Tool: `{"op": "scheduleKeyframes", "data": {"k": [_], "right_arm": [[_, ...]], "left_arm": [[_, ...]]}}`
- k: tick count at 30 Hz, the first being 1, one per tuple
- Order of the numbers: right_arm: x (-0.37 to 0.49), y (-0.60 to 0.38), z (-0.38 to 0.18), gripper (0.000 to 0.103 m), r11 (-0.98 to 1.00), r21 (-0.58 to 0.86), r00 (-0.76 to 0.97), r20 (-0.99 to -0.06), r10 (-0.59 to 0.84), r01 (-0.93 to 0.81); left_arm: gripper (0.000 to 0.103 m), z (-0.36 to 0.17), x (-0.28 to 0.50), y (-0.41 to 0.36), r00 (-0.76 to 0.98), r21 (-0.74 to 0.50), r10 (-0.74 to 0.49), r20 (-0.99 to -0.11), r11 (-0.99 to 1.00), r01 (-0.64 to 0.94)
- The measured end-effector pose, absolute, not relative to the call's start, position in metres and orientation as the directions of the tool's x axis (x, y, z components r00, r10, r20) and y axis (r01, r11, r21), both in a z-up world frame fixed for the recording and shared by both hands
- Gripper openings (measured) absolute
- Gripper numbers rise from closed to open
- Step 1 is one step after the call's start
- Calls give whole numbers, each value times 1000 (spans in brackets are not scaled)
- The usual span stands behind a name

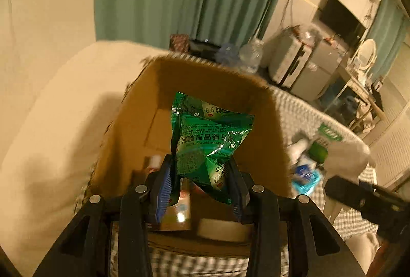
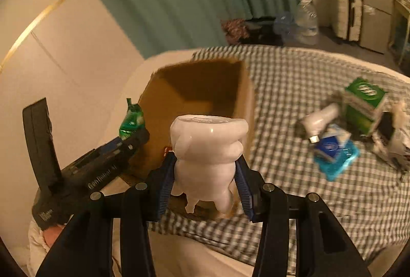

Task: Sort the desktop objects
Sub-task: 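Carry the packet and figurine into the cardboard box and open both grippers, then grasp the blue Vinda tissue pack with the left gripper while the right gripper grasps the dark blue packet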

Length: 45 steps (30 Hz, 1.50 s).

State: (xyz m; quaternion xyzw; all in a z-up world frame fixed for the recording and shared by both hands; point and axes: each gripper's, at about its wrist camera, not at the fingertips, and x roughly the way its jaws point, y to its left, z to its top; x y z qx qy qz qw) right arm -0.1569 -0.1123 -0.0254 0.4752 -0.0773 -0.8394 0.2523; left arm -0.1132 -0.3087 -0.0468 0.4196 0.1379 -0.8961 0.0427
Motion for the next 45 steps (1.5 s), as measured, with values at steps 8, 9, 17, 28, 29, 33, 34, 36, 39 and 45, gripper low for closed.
{"op": "scheduleKeyframes", "data": {"k": [8,9,17,28,29,33,34,36,39,45], "right_arm": [[-182,-146,-63,59,-858,397,-361,-786,-501,325],[-183,-146,-62,77,-853,410,-359,-781,-511,322],[-166,-119,-40,82,-906,286,-499,-762,-413,313],[-119,24,7,90,-976,138,-750,-625,-217,167],[-116,35,9,92,-979,132,-761,-616,-202,154],[-107,90,10,94,-991,11,-813,-571,-115,133],[-106,104,9,94,-992,-34,-815,-573,-84,126],[-108,129,3,94,-992,-90,-806,-591,-19,89],[-114,172,-12,94,-999,-48,-786,-617,13,21],[-141,226,-59,94,-987,150,-737,-674,-53,-66]], "left_arm": [[72,-89,-120,-306,-574,-192,57,-817,-965,177],[101,-92,-121,-304,-554,-176,53,-831,-969,172],[103,-92,-114,-298,-523,-102,-31,-852,-970,223],[103,-24,-82,-203,-699,-118,22,-715,-989,89],[103,-22,-81,-185,-712,-113,37,-701,-992,59],[103,-25,-90,-128,-702,-80,85,-707,-996,-40],[103,-31,-94,-112,-693,-78,95,-715,-995,-55],[103,-45,-105,-85,-664,-93,129,-736,-992,-90],[103,-70,-122,-58,-624,-105,142,-768,-990,-96],[103,-126,-159,-30,-559,-97,114,-821,-993,-61]]}}
